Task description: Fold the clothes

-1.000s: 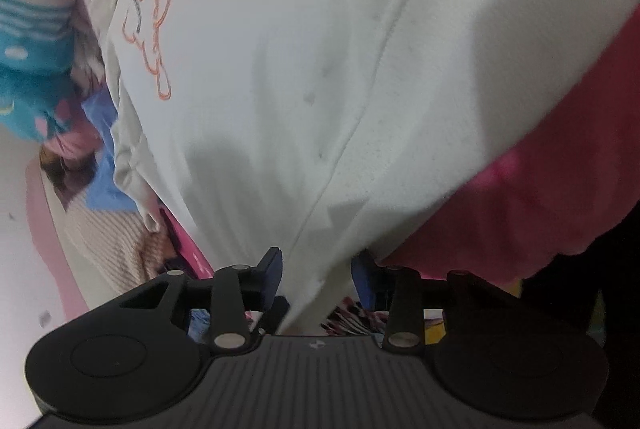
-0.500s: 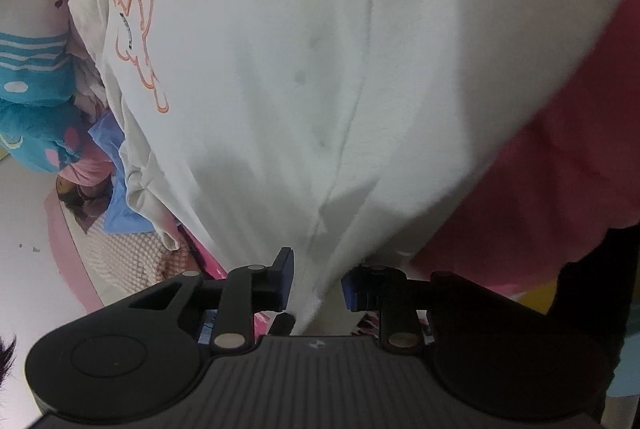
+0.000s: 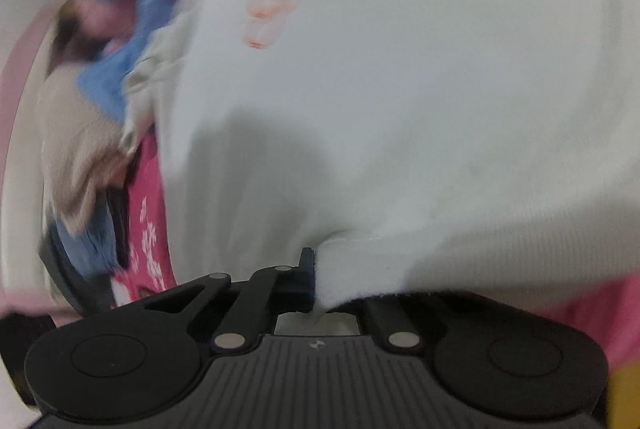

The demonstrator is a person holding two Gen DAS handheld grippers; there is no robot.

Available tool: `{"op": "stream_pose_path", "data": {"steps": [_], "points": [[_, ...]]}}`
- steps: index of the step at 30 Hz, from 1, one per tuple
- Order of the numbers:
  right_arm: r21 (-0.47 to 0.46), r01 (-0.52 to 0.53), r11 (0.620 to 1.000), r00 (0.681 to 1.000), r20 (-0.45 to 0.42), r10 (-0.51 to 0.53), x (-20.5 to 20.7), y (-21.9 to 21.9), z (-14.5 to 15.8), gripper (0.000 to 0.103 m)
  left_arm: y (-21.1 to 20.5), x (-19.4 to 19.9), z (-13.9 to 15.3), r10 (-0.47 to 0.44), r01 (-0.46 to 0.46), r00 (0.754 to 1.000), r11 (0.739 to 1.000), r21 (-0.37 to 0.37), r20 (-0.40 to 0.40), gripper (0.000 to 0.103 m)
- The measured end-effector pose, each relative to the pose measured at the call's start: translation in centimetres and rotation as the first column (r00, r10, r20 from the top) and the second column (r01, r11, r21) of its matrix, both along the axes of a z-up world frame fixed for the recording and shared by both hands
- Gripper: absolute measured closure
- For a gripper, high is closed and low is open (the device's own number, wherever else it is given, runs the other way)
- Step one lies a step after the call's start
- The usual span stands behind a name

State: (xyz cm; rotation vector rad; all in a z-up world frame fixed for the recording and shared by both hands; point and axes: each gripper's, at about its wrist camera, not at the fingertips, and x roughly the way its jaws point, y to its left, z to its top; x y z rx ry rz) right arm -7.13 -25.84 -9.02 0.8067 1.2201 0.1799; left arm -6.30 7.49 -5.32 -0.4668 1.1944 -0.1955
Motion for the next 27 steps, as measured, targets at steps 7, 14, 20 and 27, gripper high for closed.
{"op": "stream_pose_path", "data": {"steps": [7, 14, 20, 27], "points": [[-0.122, -0.079, 0.989, 0.984, 0.151, 0.097, 1.6, 1.1, 2.0, 0.101, -0.4, 0.4, 0.7, -0.035, 0.033, 0.997, 0.999, 0.039, 0.062, 0.099], [-0.139, -0.148, 0.979, 0.983, 0.085, 0.160, 1.0, 0.8, -0.2, 0.101, -0.8, -0.2, -1.1, -0.077, 0.075, 0.997, 0.995, 0.073, 0.020, 0.098], [-0.046, -0.106, 0.993, 0.994, -0.023, 0.105, 0.7, -0.7, -1.0, 0.091, -1.6, -0.8, -2.0, -0.127, 0.126, 0.992, 0.983, 0.130, 0.002, 0.097], [0.029, -0.017, 0.999, 0.991, -0.132, 0.021, -1.3, -2.5, -0.9, 0.071, -1.8, -0.8, -2.0, -0.148, 0.145, 0.989, 0.976, 0.162, 0.007, 0.096]]}}
